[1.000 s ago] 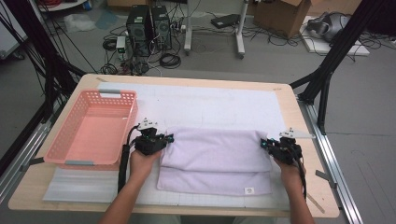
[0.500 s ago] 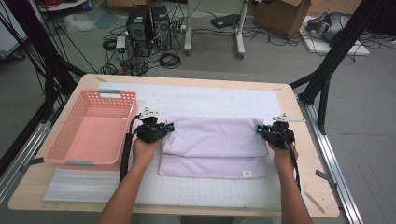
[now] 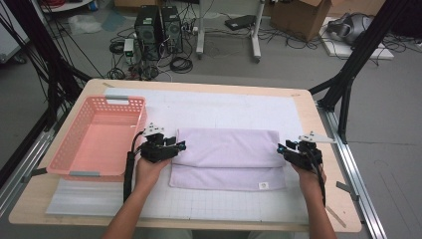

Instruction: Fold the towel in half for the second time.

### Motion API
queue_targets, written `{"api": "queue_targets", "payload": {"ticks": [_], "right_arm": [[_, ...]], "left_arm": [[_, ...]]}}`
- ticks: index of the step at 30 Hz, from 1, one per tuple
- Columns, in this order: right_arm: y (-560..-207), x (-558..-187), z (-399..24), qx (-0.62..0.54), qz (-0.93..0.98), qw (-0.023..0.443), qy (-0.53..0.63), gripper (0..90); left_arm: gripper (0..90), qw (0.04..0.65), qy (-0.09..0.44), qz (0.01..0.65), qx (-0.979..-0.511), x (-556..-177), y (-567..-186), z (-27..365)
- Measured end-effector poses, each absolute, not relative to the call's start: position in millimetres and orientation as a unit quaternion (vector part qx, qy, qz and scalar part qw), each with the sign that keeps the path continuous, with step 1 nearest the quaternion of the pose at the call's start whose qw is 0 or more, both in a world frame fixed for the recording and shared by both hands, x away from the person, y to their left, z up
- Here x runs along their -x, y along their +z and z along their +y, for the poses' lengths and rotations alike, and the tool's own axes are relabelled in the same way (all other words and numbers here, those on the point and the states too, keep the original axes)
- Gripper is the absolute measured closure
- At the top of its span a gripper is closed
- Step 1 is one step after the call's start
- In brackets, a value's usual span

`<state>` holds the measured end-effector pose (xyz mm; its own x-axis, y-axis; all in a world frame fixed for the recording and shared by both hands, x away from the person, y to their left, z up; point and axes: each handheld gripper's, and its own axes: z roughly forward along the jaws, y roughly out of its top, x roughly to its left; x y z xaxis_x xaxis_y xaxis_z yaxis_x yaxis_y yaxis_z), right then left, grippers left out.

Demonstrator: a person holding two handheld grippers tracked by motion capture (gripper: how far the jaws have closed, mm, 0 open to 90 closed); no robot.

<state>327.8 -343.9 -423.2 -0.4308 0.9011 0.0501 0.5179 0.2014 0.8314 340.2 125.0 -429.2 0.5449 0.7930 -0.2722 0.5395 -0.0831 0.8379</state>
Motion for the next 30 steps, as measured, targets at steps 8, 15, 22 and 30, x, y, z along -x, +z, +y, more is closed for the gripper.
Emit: {"api": "queue_targets", "payload": {"ticks": [8,15,22,30], "right_arm": [[-431.4,-290.3,-352.4,-0.471,0.743,0.215,0.424,59.7],[-436.7,-282.8,-349.6,-0.472,0.748,0.206,0.418,59.6],[-443.3,-284.6,-343.4,-0.475,0.763,0.194,0.394,83.1],[-437.6,-267.6,-347.3,-0.459,0.752,0.216,0.421,84.0]], "left_arm": [[51.7,0.504,0.111,0.452,-0.727,-308.6,-440.4,132.4],[60.2,0.502,0.084,0.458,-0.729,-295.6,-453.5,141.2],[86.7,0.488,0.097,0.445,-0.744,-292.0,-452.4,136.4],[87.8,0.516,0.108,0.428,-0.735,-280.1,-443.9,144.6]]}}
